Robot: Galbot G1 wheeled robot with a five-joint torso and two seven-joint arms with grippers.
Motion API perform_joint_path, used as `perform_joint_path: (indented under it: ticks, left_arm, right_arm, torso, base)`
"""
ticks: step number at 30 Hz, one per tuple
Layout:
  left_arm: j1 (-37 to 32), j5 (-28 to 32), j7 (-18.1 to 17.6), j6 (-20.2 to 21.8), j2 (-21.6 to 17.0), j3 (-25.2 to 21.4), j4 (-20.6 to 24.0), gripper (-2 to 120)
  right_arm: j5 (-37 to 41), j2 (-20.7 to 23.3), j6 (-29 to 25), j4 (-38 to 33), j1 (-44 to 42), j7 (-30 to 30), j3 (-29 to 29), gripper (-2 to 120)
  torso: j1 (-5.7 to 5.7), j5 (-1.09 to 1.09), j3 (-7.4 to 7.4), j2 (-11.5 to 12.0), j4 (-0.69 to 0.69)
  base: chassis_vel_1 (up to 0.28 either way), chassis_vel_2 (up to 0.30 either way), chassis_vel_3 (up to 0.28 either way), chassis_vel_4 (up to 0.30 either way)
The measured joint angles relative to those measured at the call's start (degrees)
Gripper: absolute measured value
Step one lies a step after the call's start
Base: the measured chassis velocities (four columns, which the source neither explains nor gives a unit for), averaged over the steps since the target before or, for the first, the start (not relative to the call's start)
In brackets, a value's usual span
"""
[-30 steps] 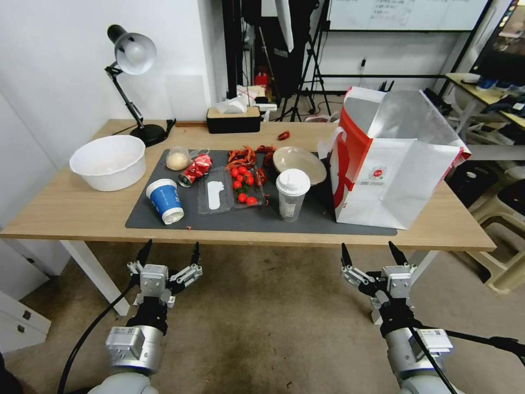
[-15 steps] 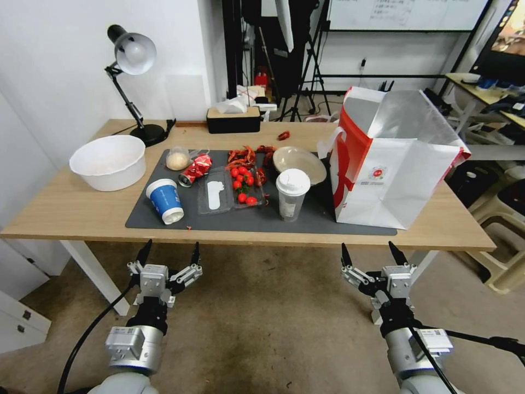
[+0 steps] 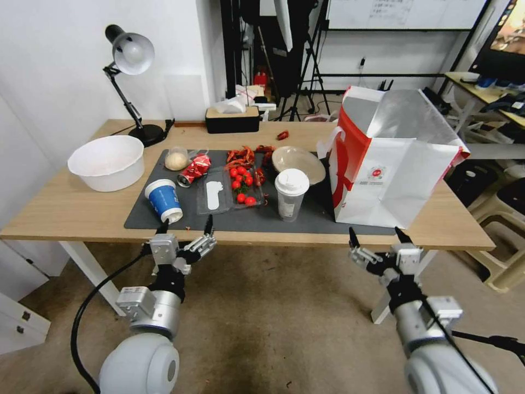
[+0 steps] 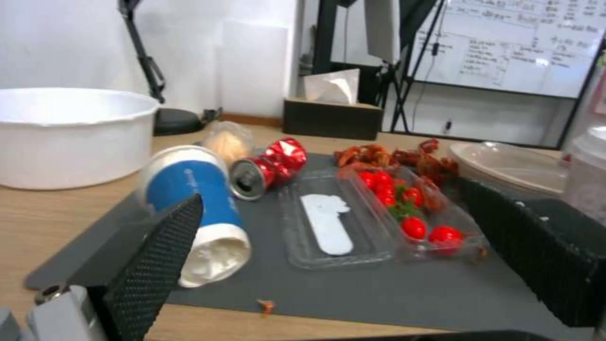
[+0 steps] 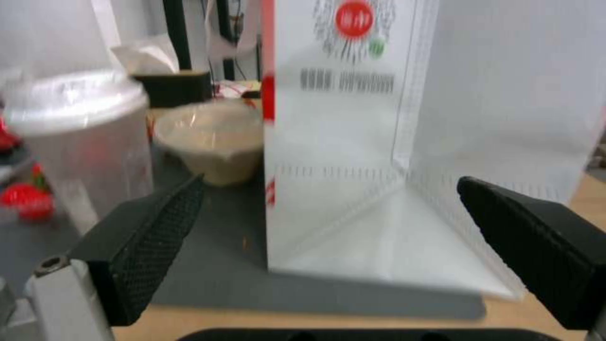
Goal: Pick up the trash from the table and place it into the takeout bag.
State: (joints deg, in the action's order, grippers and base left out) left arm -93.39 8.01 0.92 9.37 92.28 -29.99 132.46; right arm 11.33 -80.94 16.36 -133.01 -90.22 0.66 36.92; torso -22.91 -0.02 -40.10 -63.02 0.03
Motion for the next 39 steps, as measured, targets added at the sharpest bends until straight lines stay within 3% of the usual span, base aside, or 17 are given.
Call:
perform_joint_path:
  ticks: [11,14,24,39]
  left_arm:
    - [-1.6,0.0,0.7,-3.8,-0.3,-2.6,-0.7,100]
    - [-1.8,0.0,0.9,-4.6,-0.3,-3.5,-0.8,100]
    - [-1.9,-0.2,0.9,-5.9,-0.2,-4.0,-1.7,100]
    - [-1.7,-0.9,1.0,-7.4,-0.1,-4.4,-2.8,100]
  right_arm:
    - [6.0,6.2,-4.0,4.0,4.5,0.0,-7.3,100]
    - [8.3,9.8,-5.2,6.9,7.6,1.3,-12.2,100]
    - [11.0,15.1,-6.0,16.3,17.6,1.1,-21.1,100]
    - [13.0,14.9,-4.3,24.3,28.7,-1.6,-27.7,100]
  torso:
    - [-0.01,0.01,0.00,0.0,-0.03]
    - [-0.01,0.01,0.00,0.0,-0.04]
    - [-0.01,0.01,-0.01,0.0,-0.04]
    - [-0.01,0.02,-0.01,0.0,-0.03]
  base:
    - [0.000,0.000,0.000,0.000]
    - [0.000,0.000,0.000,0.000]
    - [0.000,0.000,0.000,0.000]
    - [0.000,0.000,0.000,0.000]
